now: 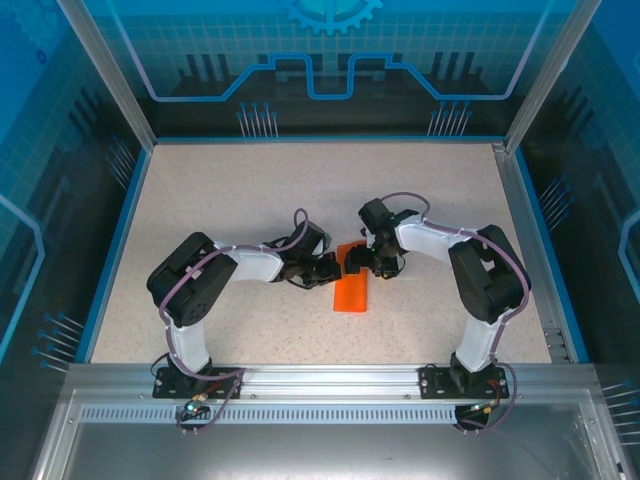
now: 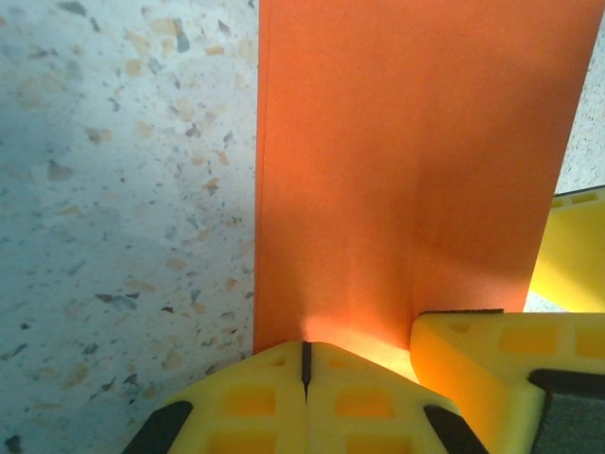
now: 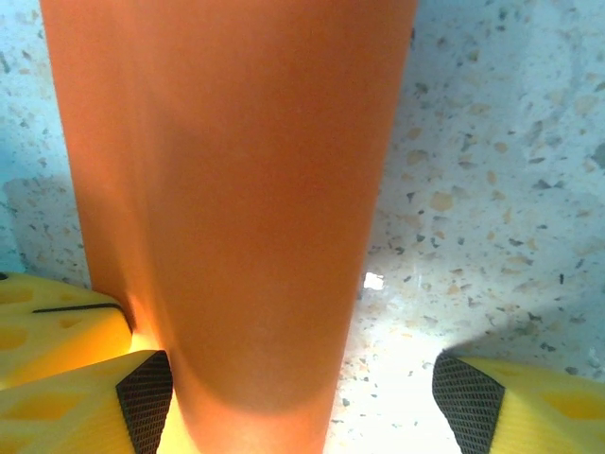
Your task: Fold a paper plane with a square sheet of paper (pick it up from the middle)
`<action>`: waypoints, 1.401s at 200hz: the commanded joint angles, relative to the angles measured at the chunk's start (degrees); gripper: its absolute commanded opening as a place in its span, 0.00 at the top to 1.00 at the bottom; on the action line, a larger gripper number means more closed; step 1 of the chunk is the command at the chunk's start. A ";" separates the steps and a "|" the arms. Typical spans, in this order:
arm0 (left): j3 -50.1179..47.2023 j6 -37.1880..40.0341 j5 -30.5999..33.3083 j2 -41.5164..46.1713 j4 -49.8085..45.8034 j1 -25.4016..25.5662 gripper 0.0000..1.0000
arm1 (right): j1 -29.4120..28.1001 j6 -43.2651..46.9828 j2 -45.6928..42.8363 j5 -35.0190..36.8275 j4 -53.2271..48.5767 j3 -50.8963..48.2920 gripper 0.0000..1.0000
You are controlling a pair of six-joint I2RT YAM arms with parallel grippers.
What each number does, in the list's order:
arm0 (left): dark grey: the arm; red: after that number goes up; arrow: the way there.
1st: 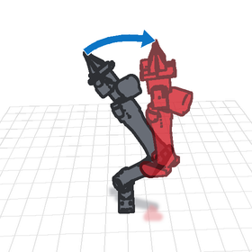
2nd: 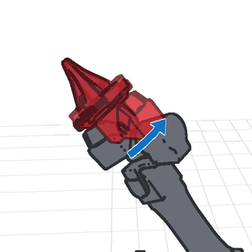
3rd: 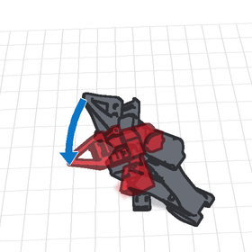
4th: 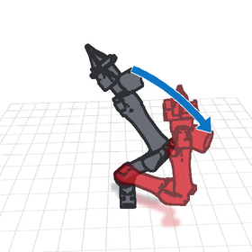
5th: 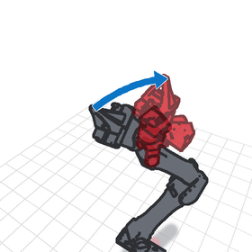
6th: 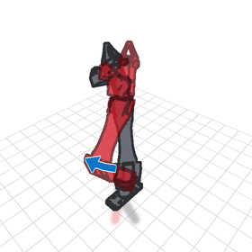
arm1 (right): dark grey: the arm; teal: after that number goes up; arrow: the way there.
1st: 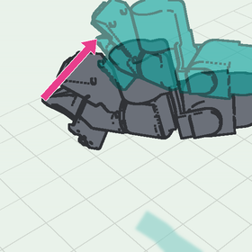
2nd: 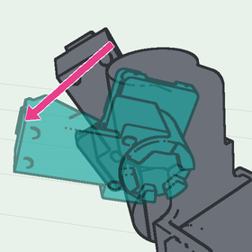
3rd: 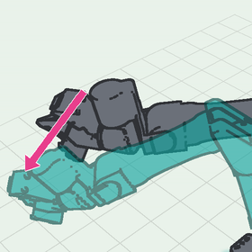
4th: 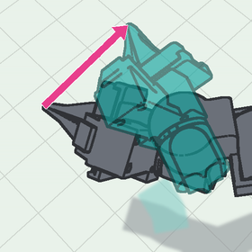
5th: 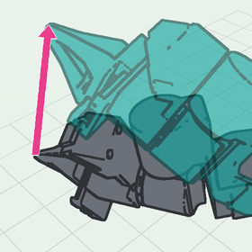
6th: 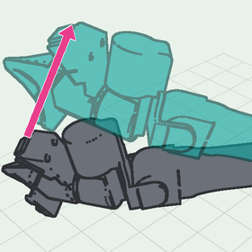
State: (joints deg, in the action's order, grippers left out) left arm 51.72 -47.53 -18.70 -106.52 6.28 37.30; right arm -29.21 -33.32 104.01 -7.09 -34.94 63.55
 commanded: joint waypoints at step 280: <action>1.71 2.24 1.38 -2.50 -5.81 1.10 1.00 | 11.29 6.01 -1.09 -20.14 18.63 -19.46 0.84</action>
State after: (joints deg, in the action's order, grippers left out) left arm 52.99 -46.46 -18.26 -106.94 4.60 37.69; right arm -18.72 -29.45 100.42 -33.15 -12.97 45.74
